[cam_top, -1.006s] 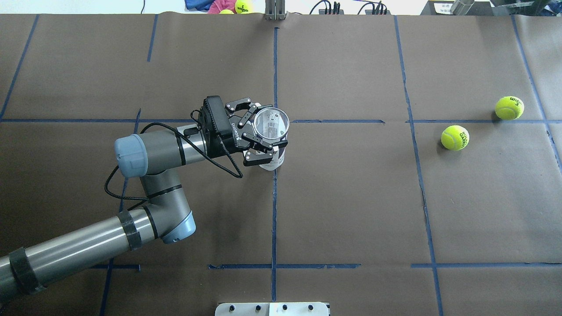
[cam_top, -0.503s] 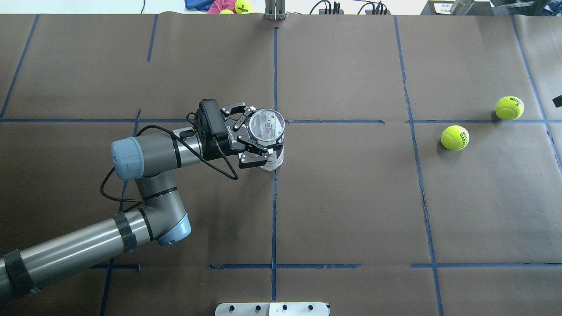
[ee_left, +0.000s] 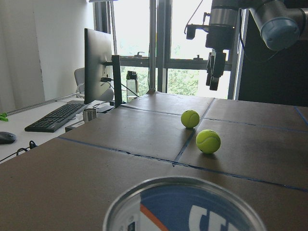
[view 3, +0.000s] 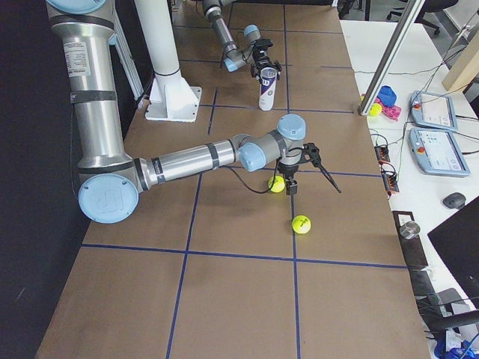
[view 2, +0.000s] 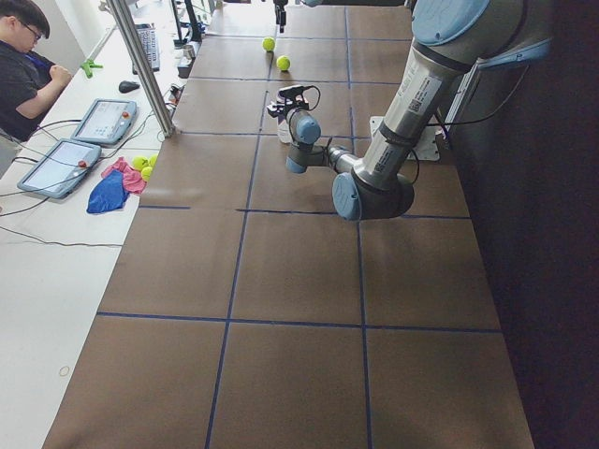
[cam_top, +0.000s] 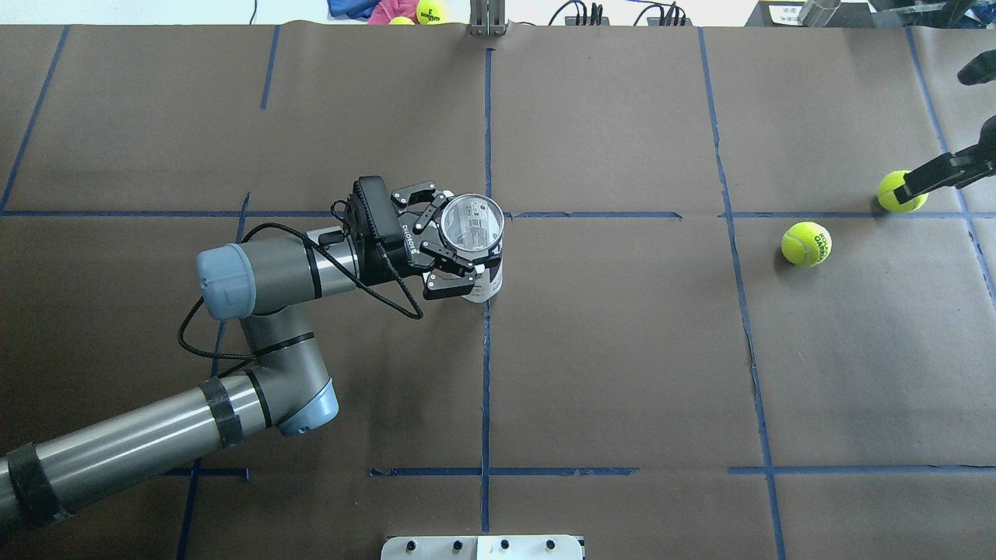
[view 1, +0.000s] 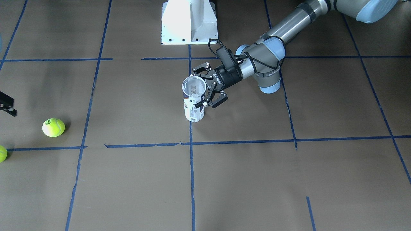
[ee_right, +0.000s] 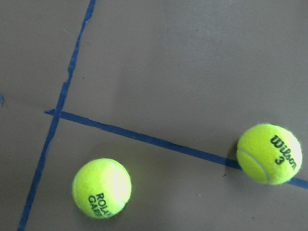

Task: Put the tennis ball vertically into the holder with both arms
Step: 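Grasp the Wilson 3 ball with the right gripper while the left holds the can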

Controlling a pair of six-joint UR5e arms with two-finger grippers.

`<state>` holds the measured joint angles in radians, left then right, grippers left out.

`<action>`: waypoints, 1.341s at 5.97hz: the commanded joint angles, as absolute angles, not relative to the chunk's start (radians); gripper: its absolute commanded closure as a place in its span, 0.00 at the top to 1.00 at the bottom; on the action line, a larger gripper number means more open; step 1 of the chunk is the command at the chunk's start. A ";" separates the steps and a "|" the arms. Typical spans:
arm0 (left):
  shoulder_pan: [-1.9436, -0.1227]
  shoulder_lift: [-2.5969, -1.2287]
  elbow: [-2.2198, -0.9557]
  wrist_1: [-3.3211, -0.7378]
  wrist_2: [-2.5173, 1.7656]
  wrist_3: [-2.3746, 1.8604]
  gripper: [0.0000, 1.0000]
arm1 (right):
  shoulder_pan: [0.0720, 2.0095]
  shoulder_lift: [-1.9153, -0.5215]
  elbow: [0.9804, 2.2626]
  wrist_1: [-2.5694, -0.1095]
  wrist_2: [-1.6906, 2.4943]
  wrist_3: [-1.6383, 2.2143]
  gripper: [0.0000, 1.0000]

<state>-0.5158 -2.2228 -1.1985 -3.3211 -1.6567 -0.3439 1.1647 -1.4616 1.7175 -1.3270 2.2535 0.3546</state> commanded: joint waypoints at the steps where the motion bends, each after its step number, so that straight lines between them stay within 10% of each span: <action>1: -0.515 -2.224 -1.200 -3.321 -1.657 -0.344 0.99 | 1.080 -1.444 1.709 -1.286 2.203 0.411 1.00; 8: -0.515 -2.223 -1.200 -3.320 -1.655 -0.344 0.99 | 0.928 -1.390 1.557 -1.269 2.132 0.410 1.00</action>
<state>-0.5154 -2.2237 -1.1996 -3.3199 -1.6553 -0.3436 0.9466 -1.3909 1.5748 -1.2686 2.1346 0.4098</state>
